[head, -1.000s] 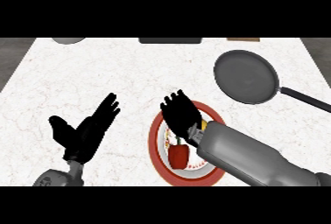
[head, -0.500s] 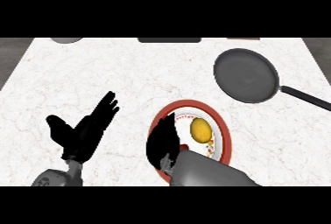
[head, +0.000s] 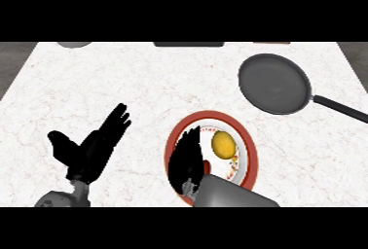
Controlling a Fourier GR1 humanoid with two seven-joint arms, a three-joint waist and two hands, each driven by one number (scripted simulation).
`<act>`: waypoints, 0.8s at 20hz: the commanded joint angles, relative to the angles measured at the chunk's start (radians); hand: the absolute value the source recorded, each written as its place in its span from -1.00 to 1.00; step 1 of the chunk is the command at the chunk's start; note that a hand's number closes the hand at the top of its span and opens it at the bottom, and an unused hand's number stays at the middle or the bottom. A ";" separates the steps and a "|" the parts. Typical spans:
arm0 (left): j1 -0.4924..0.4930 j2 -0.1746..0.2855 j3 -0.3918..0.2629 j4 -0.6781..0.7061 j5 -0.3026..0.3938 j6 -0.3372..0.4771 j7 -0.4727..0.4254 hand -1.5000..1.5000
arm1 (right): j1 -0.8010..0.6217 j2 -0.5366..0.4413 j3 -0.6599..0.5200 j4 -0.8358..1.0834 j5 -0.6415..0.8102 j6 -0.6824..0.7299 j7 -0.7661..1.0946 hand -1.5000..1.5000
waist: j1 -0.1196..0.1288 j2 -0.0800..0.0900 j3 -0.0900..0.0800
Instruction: Pick the lemon from the plate and place it in the pan
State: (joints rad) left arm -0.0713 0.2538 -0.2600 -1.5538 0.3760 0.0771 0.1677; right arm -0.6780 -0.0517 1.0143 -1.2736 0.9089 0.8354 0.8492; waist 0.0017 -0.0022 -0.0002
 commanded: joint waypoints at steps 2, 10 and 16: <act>0.012 -0.034 -0.014 0.018 -0.039 0.014 -0.014 0.00 | -0.064 -0.047 -0.037 0.027 0.083 0.047 -0.001 -1.00 | 0.002 0.002 0.000; 0.009 -0.035 0.043 0.038 -0.046 -0.064 -0.024 0.00 | 0.063 -0.069 -0.057 -0.003 0.223 0.007 -0.079 -1.00 | 0.002 0.002 0.000; -0.044 -0.063 0.076 0.029 -0.049 -0.048 0.048 0.00 | 0.100 -0.135 -0.057 0.017 0.308 -0.064 -0.181 -1.00 | 0.001 0.002 0.000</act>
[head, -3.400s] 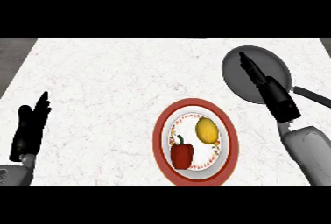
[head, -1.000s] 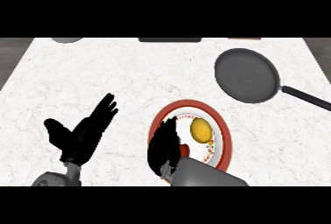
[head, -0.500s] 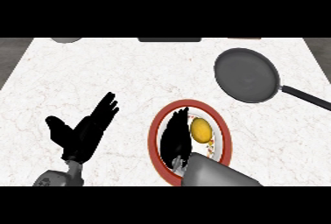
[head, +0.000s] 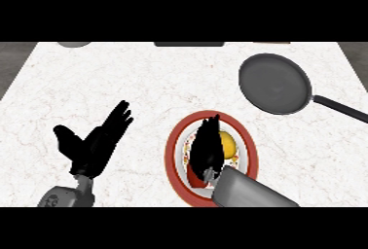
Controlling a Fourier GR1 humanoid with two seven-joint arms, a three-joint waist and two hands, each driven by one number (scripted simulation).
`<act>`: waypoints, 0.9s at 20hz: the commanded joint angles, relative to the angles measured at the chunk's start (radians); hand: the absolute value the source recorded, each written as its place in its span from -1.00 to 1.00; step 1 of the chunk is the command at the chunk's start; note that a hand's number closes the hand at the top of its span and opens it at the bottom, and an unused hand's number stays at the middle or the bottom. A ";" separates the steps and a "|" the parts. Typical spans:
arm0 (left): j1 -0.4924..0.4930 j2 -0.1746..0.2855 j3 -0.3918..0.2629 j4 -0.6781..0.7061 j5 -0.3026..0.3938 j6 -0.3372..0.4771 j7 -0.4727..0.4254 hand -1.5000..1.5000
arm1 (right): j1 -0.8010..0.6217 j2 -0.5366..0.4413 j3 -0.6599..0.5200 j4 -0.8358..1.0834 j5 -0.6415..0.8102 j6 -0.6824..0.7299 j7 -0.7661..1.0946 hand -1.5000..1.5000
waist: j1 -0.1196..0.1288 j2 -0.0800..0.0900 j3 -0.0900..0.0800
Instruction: Pick the lemon from the plate and place it in the pan
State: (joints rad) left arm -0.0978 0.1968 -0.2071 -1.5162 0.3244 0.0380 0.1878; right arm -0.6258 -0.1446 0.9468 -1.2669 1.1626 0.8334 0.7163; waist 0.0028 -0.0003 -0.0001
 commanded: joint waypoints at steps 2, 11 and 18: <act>-0.012 0.014 0.048 0.027 0.016 -0.055 0.000 0.00 | -0.021 -0.008 -0.022 0.101 0.067 -0.130 -0.118 1.00 | 0.004 0.002 0.000; 0.023 0.000 0.038 -0.041 -0.016 -0.047 0.042 0.00 | -0.056 -0.043 0.046 0.193 0.215 -0.261 -0.289 1.00 | 0.008 0.001 0.000; 0.054 -0.020 0.041 -0.047 -0.041 -0.006 0.005 0.00 | 0.201 0.032 -0.213 -0.064 0.000 -0.447 -0.211 1.00 | -0.047 -0.005 0.005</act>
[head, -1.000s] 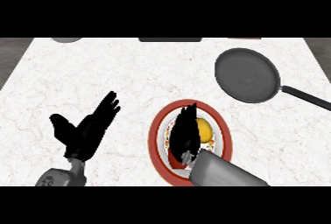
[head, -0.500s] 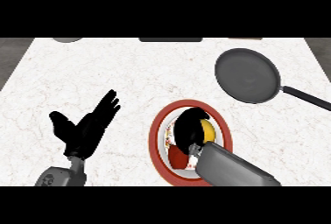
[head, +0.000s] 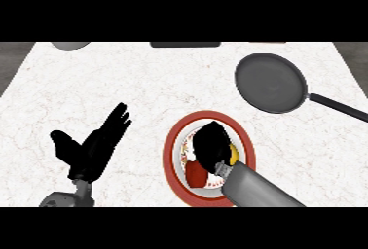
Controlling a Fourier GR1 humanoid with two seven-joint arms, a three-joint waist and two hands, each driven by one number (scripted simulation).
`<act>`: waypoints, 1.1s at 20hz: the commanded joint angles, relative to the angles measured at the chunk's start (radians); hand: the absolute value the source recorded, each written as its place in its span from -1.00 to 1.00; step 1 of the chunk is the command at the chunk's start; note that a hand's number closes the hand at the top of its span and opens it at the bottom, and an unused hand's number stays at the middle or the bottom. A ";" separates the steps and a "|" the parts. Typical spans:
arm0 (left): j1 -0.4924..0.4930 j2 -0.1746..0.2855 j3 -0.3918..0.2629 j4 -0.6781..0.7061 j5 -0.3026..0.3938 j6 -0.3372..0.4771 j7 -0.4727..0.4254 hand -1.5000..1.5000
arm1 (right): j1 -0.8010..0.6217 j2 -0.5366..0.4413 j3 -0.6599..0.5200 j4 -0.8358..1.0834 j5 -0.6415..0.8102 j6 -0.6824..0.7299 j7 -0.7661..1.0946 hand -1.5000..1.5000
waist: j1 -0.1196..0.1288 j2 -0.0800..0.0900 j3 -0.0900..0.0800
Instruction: Pick the lemon from the plate and place it in the pan
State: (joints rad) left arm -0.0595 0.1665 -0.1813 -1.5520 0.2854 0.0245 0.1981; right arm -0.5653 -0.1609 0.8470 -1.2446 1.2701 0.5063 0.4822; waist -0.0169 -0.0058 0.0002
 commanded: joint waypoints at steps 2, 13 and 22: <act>0.001 0.019 0.047 -0.022 0.034 0.002 0.022 0.00 | 0.216 0.071 -0.156 -0.139 -0.137 -0.224 0.045 1.00 | -0.029 0.000 0.004; 0.032 0.003 0.002 -0.034 -0.008 -0.005 0.000 0.00 | 0.350 0.052 -0.262 -0.701 -0.151 -0.487 0.103 1.00 | -0.007 0.000 0.001; 0.052 -0.014 -0.019 -0.083 -0.023 0.001 0.038 0.00 | 0.470 0.025 -0.546 -0.674 -0.519 -0.630 -0.113 1.00 | 0.020 0.007 0.001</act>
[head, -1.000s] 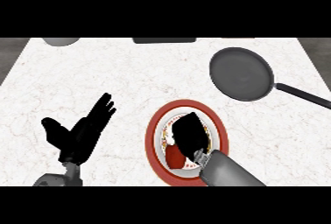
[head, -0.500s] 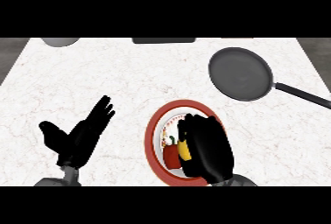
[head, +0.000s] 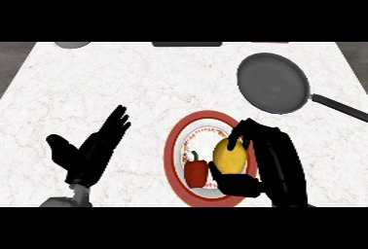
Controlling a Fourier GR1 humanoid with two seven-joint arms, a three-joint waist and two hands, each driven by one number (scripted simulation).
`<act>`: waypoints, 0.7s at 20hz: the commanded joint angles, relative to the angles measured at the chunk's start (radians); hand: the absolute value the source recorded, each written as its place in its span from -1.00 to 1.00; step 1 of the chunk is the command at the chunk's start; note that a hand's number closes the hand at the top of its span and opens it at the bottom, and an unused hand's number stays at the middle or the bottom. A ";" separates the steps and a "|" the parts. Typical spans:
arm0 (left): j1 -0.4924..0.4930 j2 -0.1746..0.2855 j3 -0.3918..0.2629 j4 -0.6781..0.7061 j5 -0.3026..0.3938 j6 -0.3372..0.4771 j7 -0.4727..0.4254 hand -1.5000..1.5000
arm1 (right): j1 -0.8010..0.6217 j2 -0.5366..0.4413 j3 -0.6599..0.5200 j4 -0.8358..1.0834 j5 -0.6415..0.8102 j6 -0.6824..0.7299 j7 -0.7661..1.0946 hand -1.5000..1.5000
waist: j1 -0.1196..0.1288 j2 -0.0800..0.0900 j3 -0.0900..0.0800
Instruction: Pick the lemon from the plate and place it in the pan
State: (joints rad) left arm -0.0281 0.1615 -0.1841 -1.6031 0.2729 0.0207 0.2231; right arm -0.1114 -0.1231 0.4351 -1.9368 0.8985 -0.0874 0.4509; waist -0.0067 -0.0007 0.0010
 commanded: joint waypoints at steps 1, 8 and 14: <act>-0.020 -0.010 0.011 0.018 -0.004 -0.018 -0.013 0.00 | 0.005 0.042 -0.080 0.111 -0.092 -0.093 -0.110 1.00 | 0.009 0.002 -0.001; -0.027 -0.025 0.016 0.068 -0.025 -0.035 -0.041 0.00 | -0.174 -0.047 -0.276 0.488 -0.064 -0.193 -0.340 1.00 | 0.016 0.005 -0.001; -0.064 -0.025 0.032 0.090 -0.022 -0.054 -0.040 0.00 | -0.419 -0.051 -0.446 0.829 -0.080 -0.348 -0.437 1.00 | 0.030 0.009 0.000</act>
State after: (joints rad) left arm -0.0810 0.1387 -0.1537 -1.5266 0.2566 -0.0211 0.1965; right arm -0.4036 -0.1700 0.0806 -1.3143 0.8180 -0.3306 0.0873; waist 0.0135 0.0052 0.0007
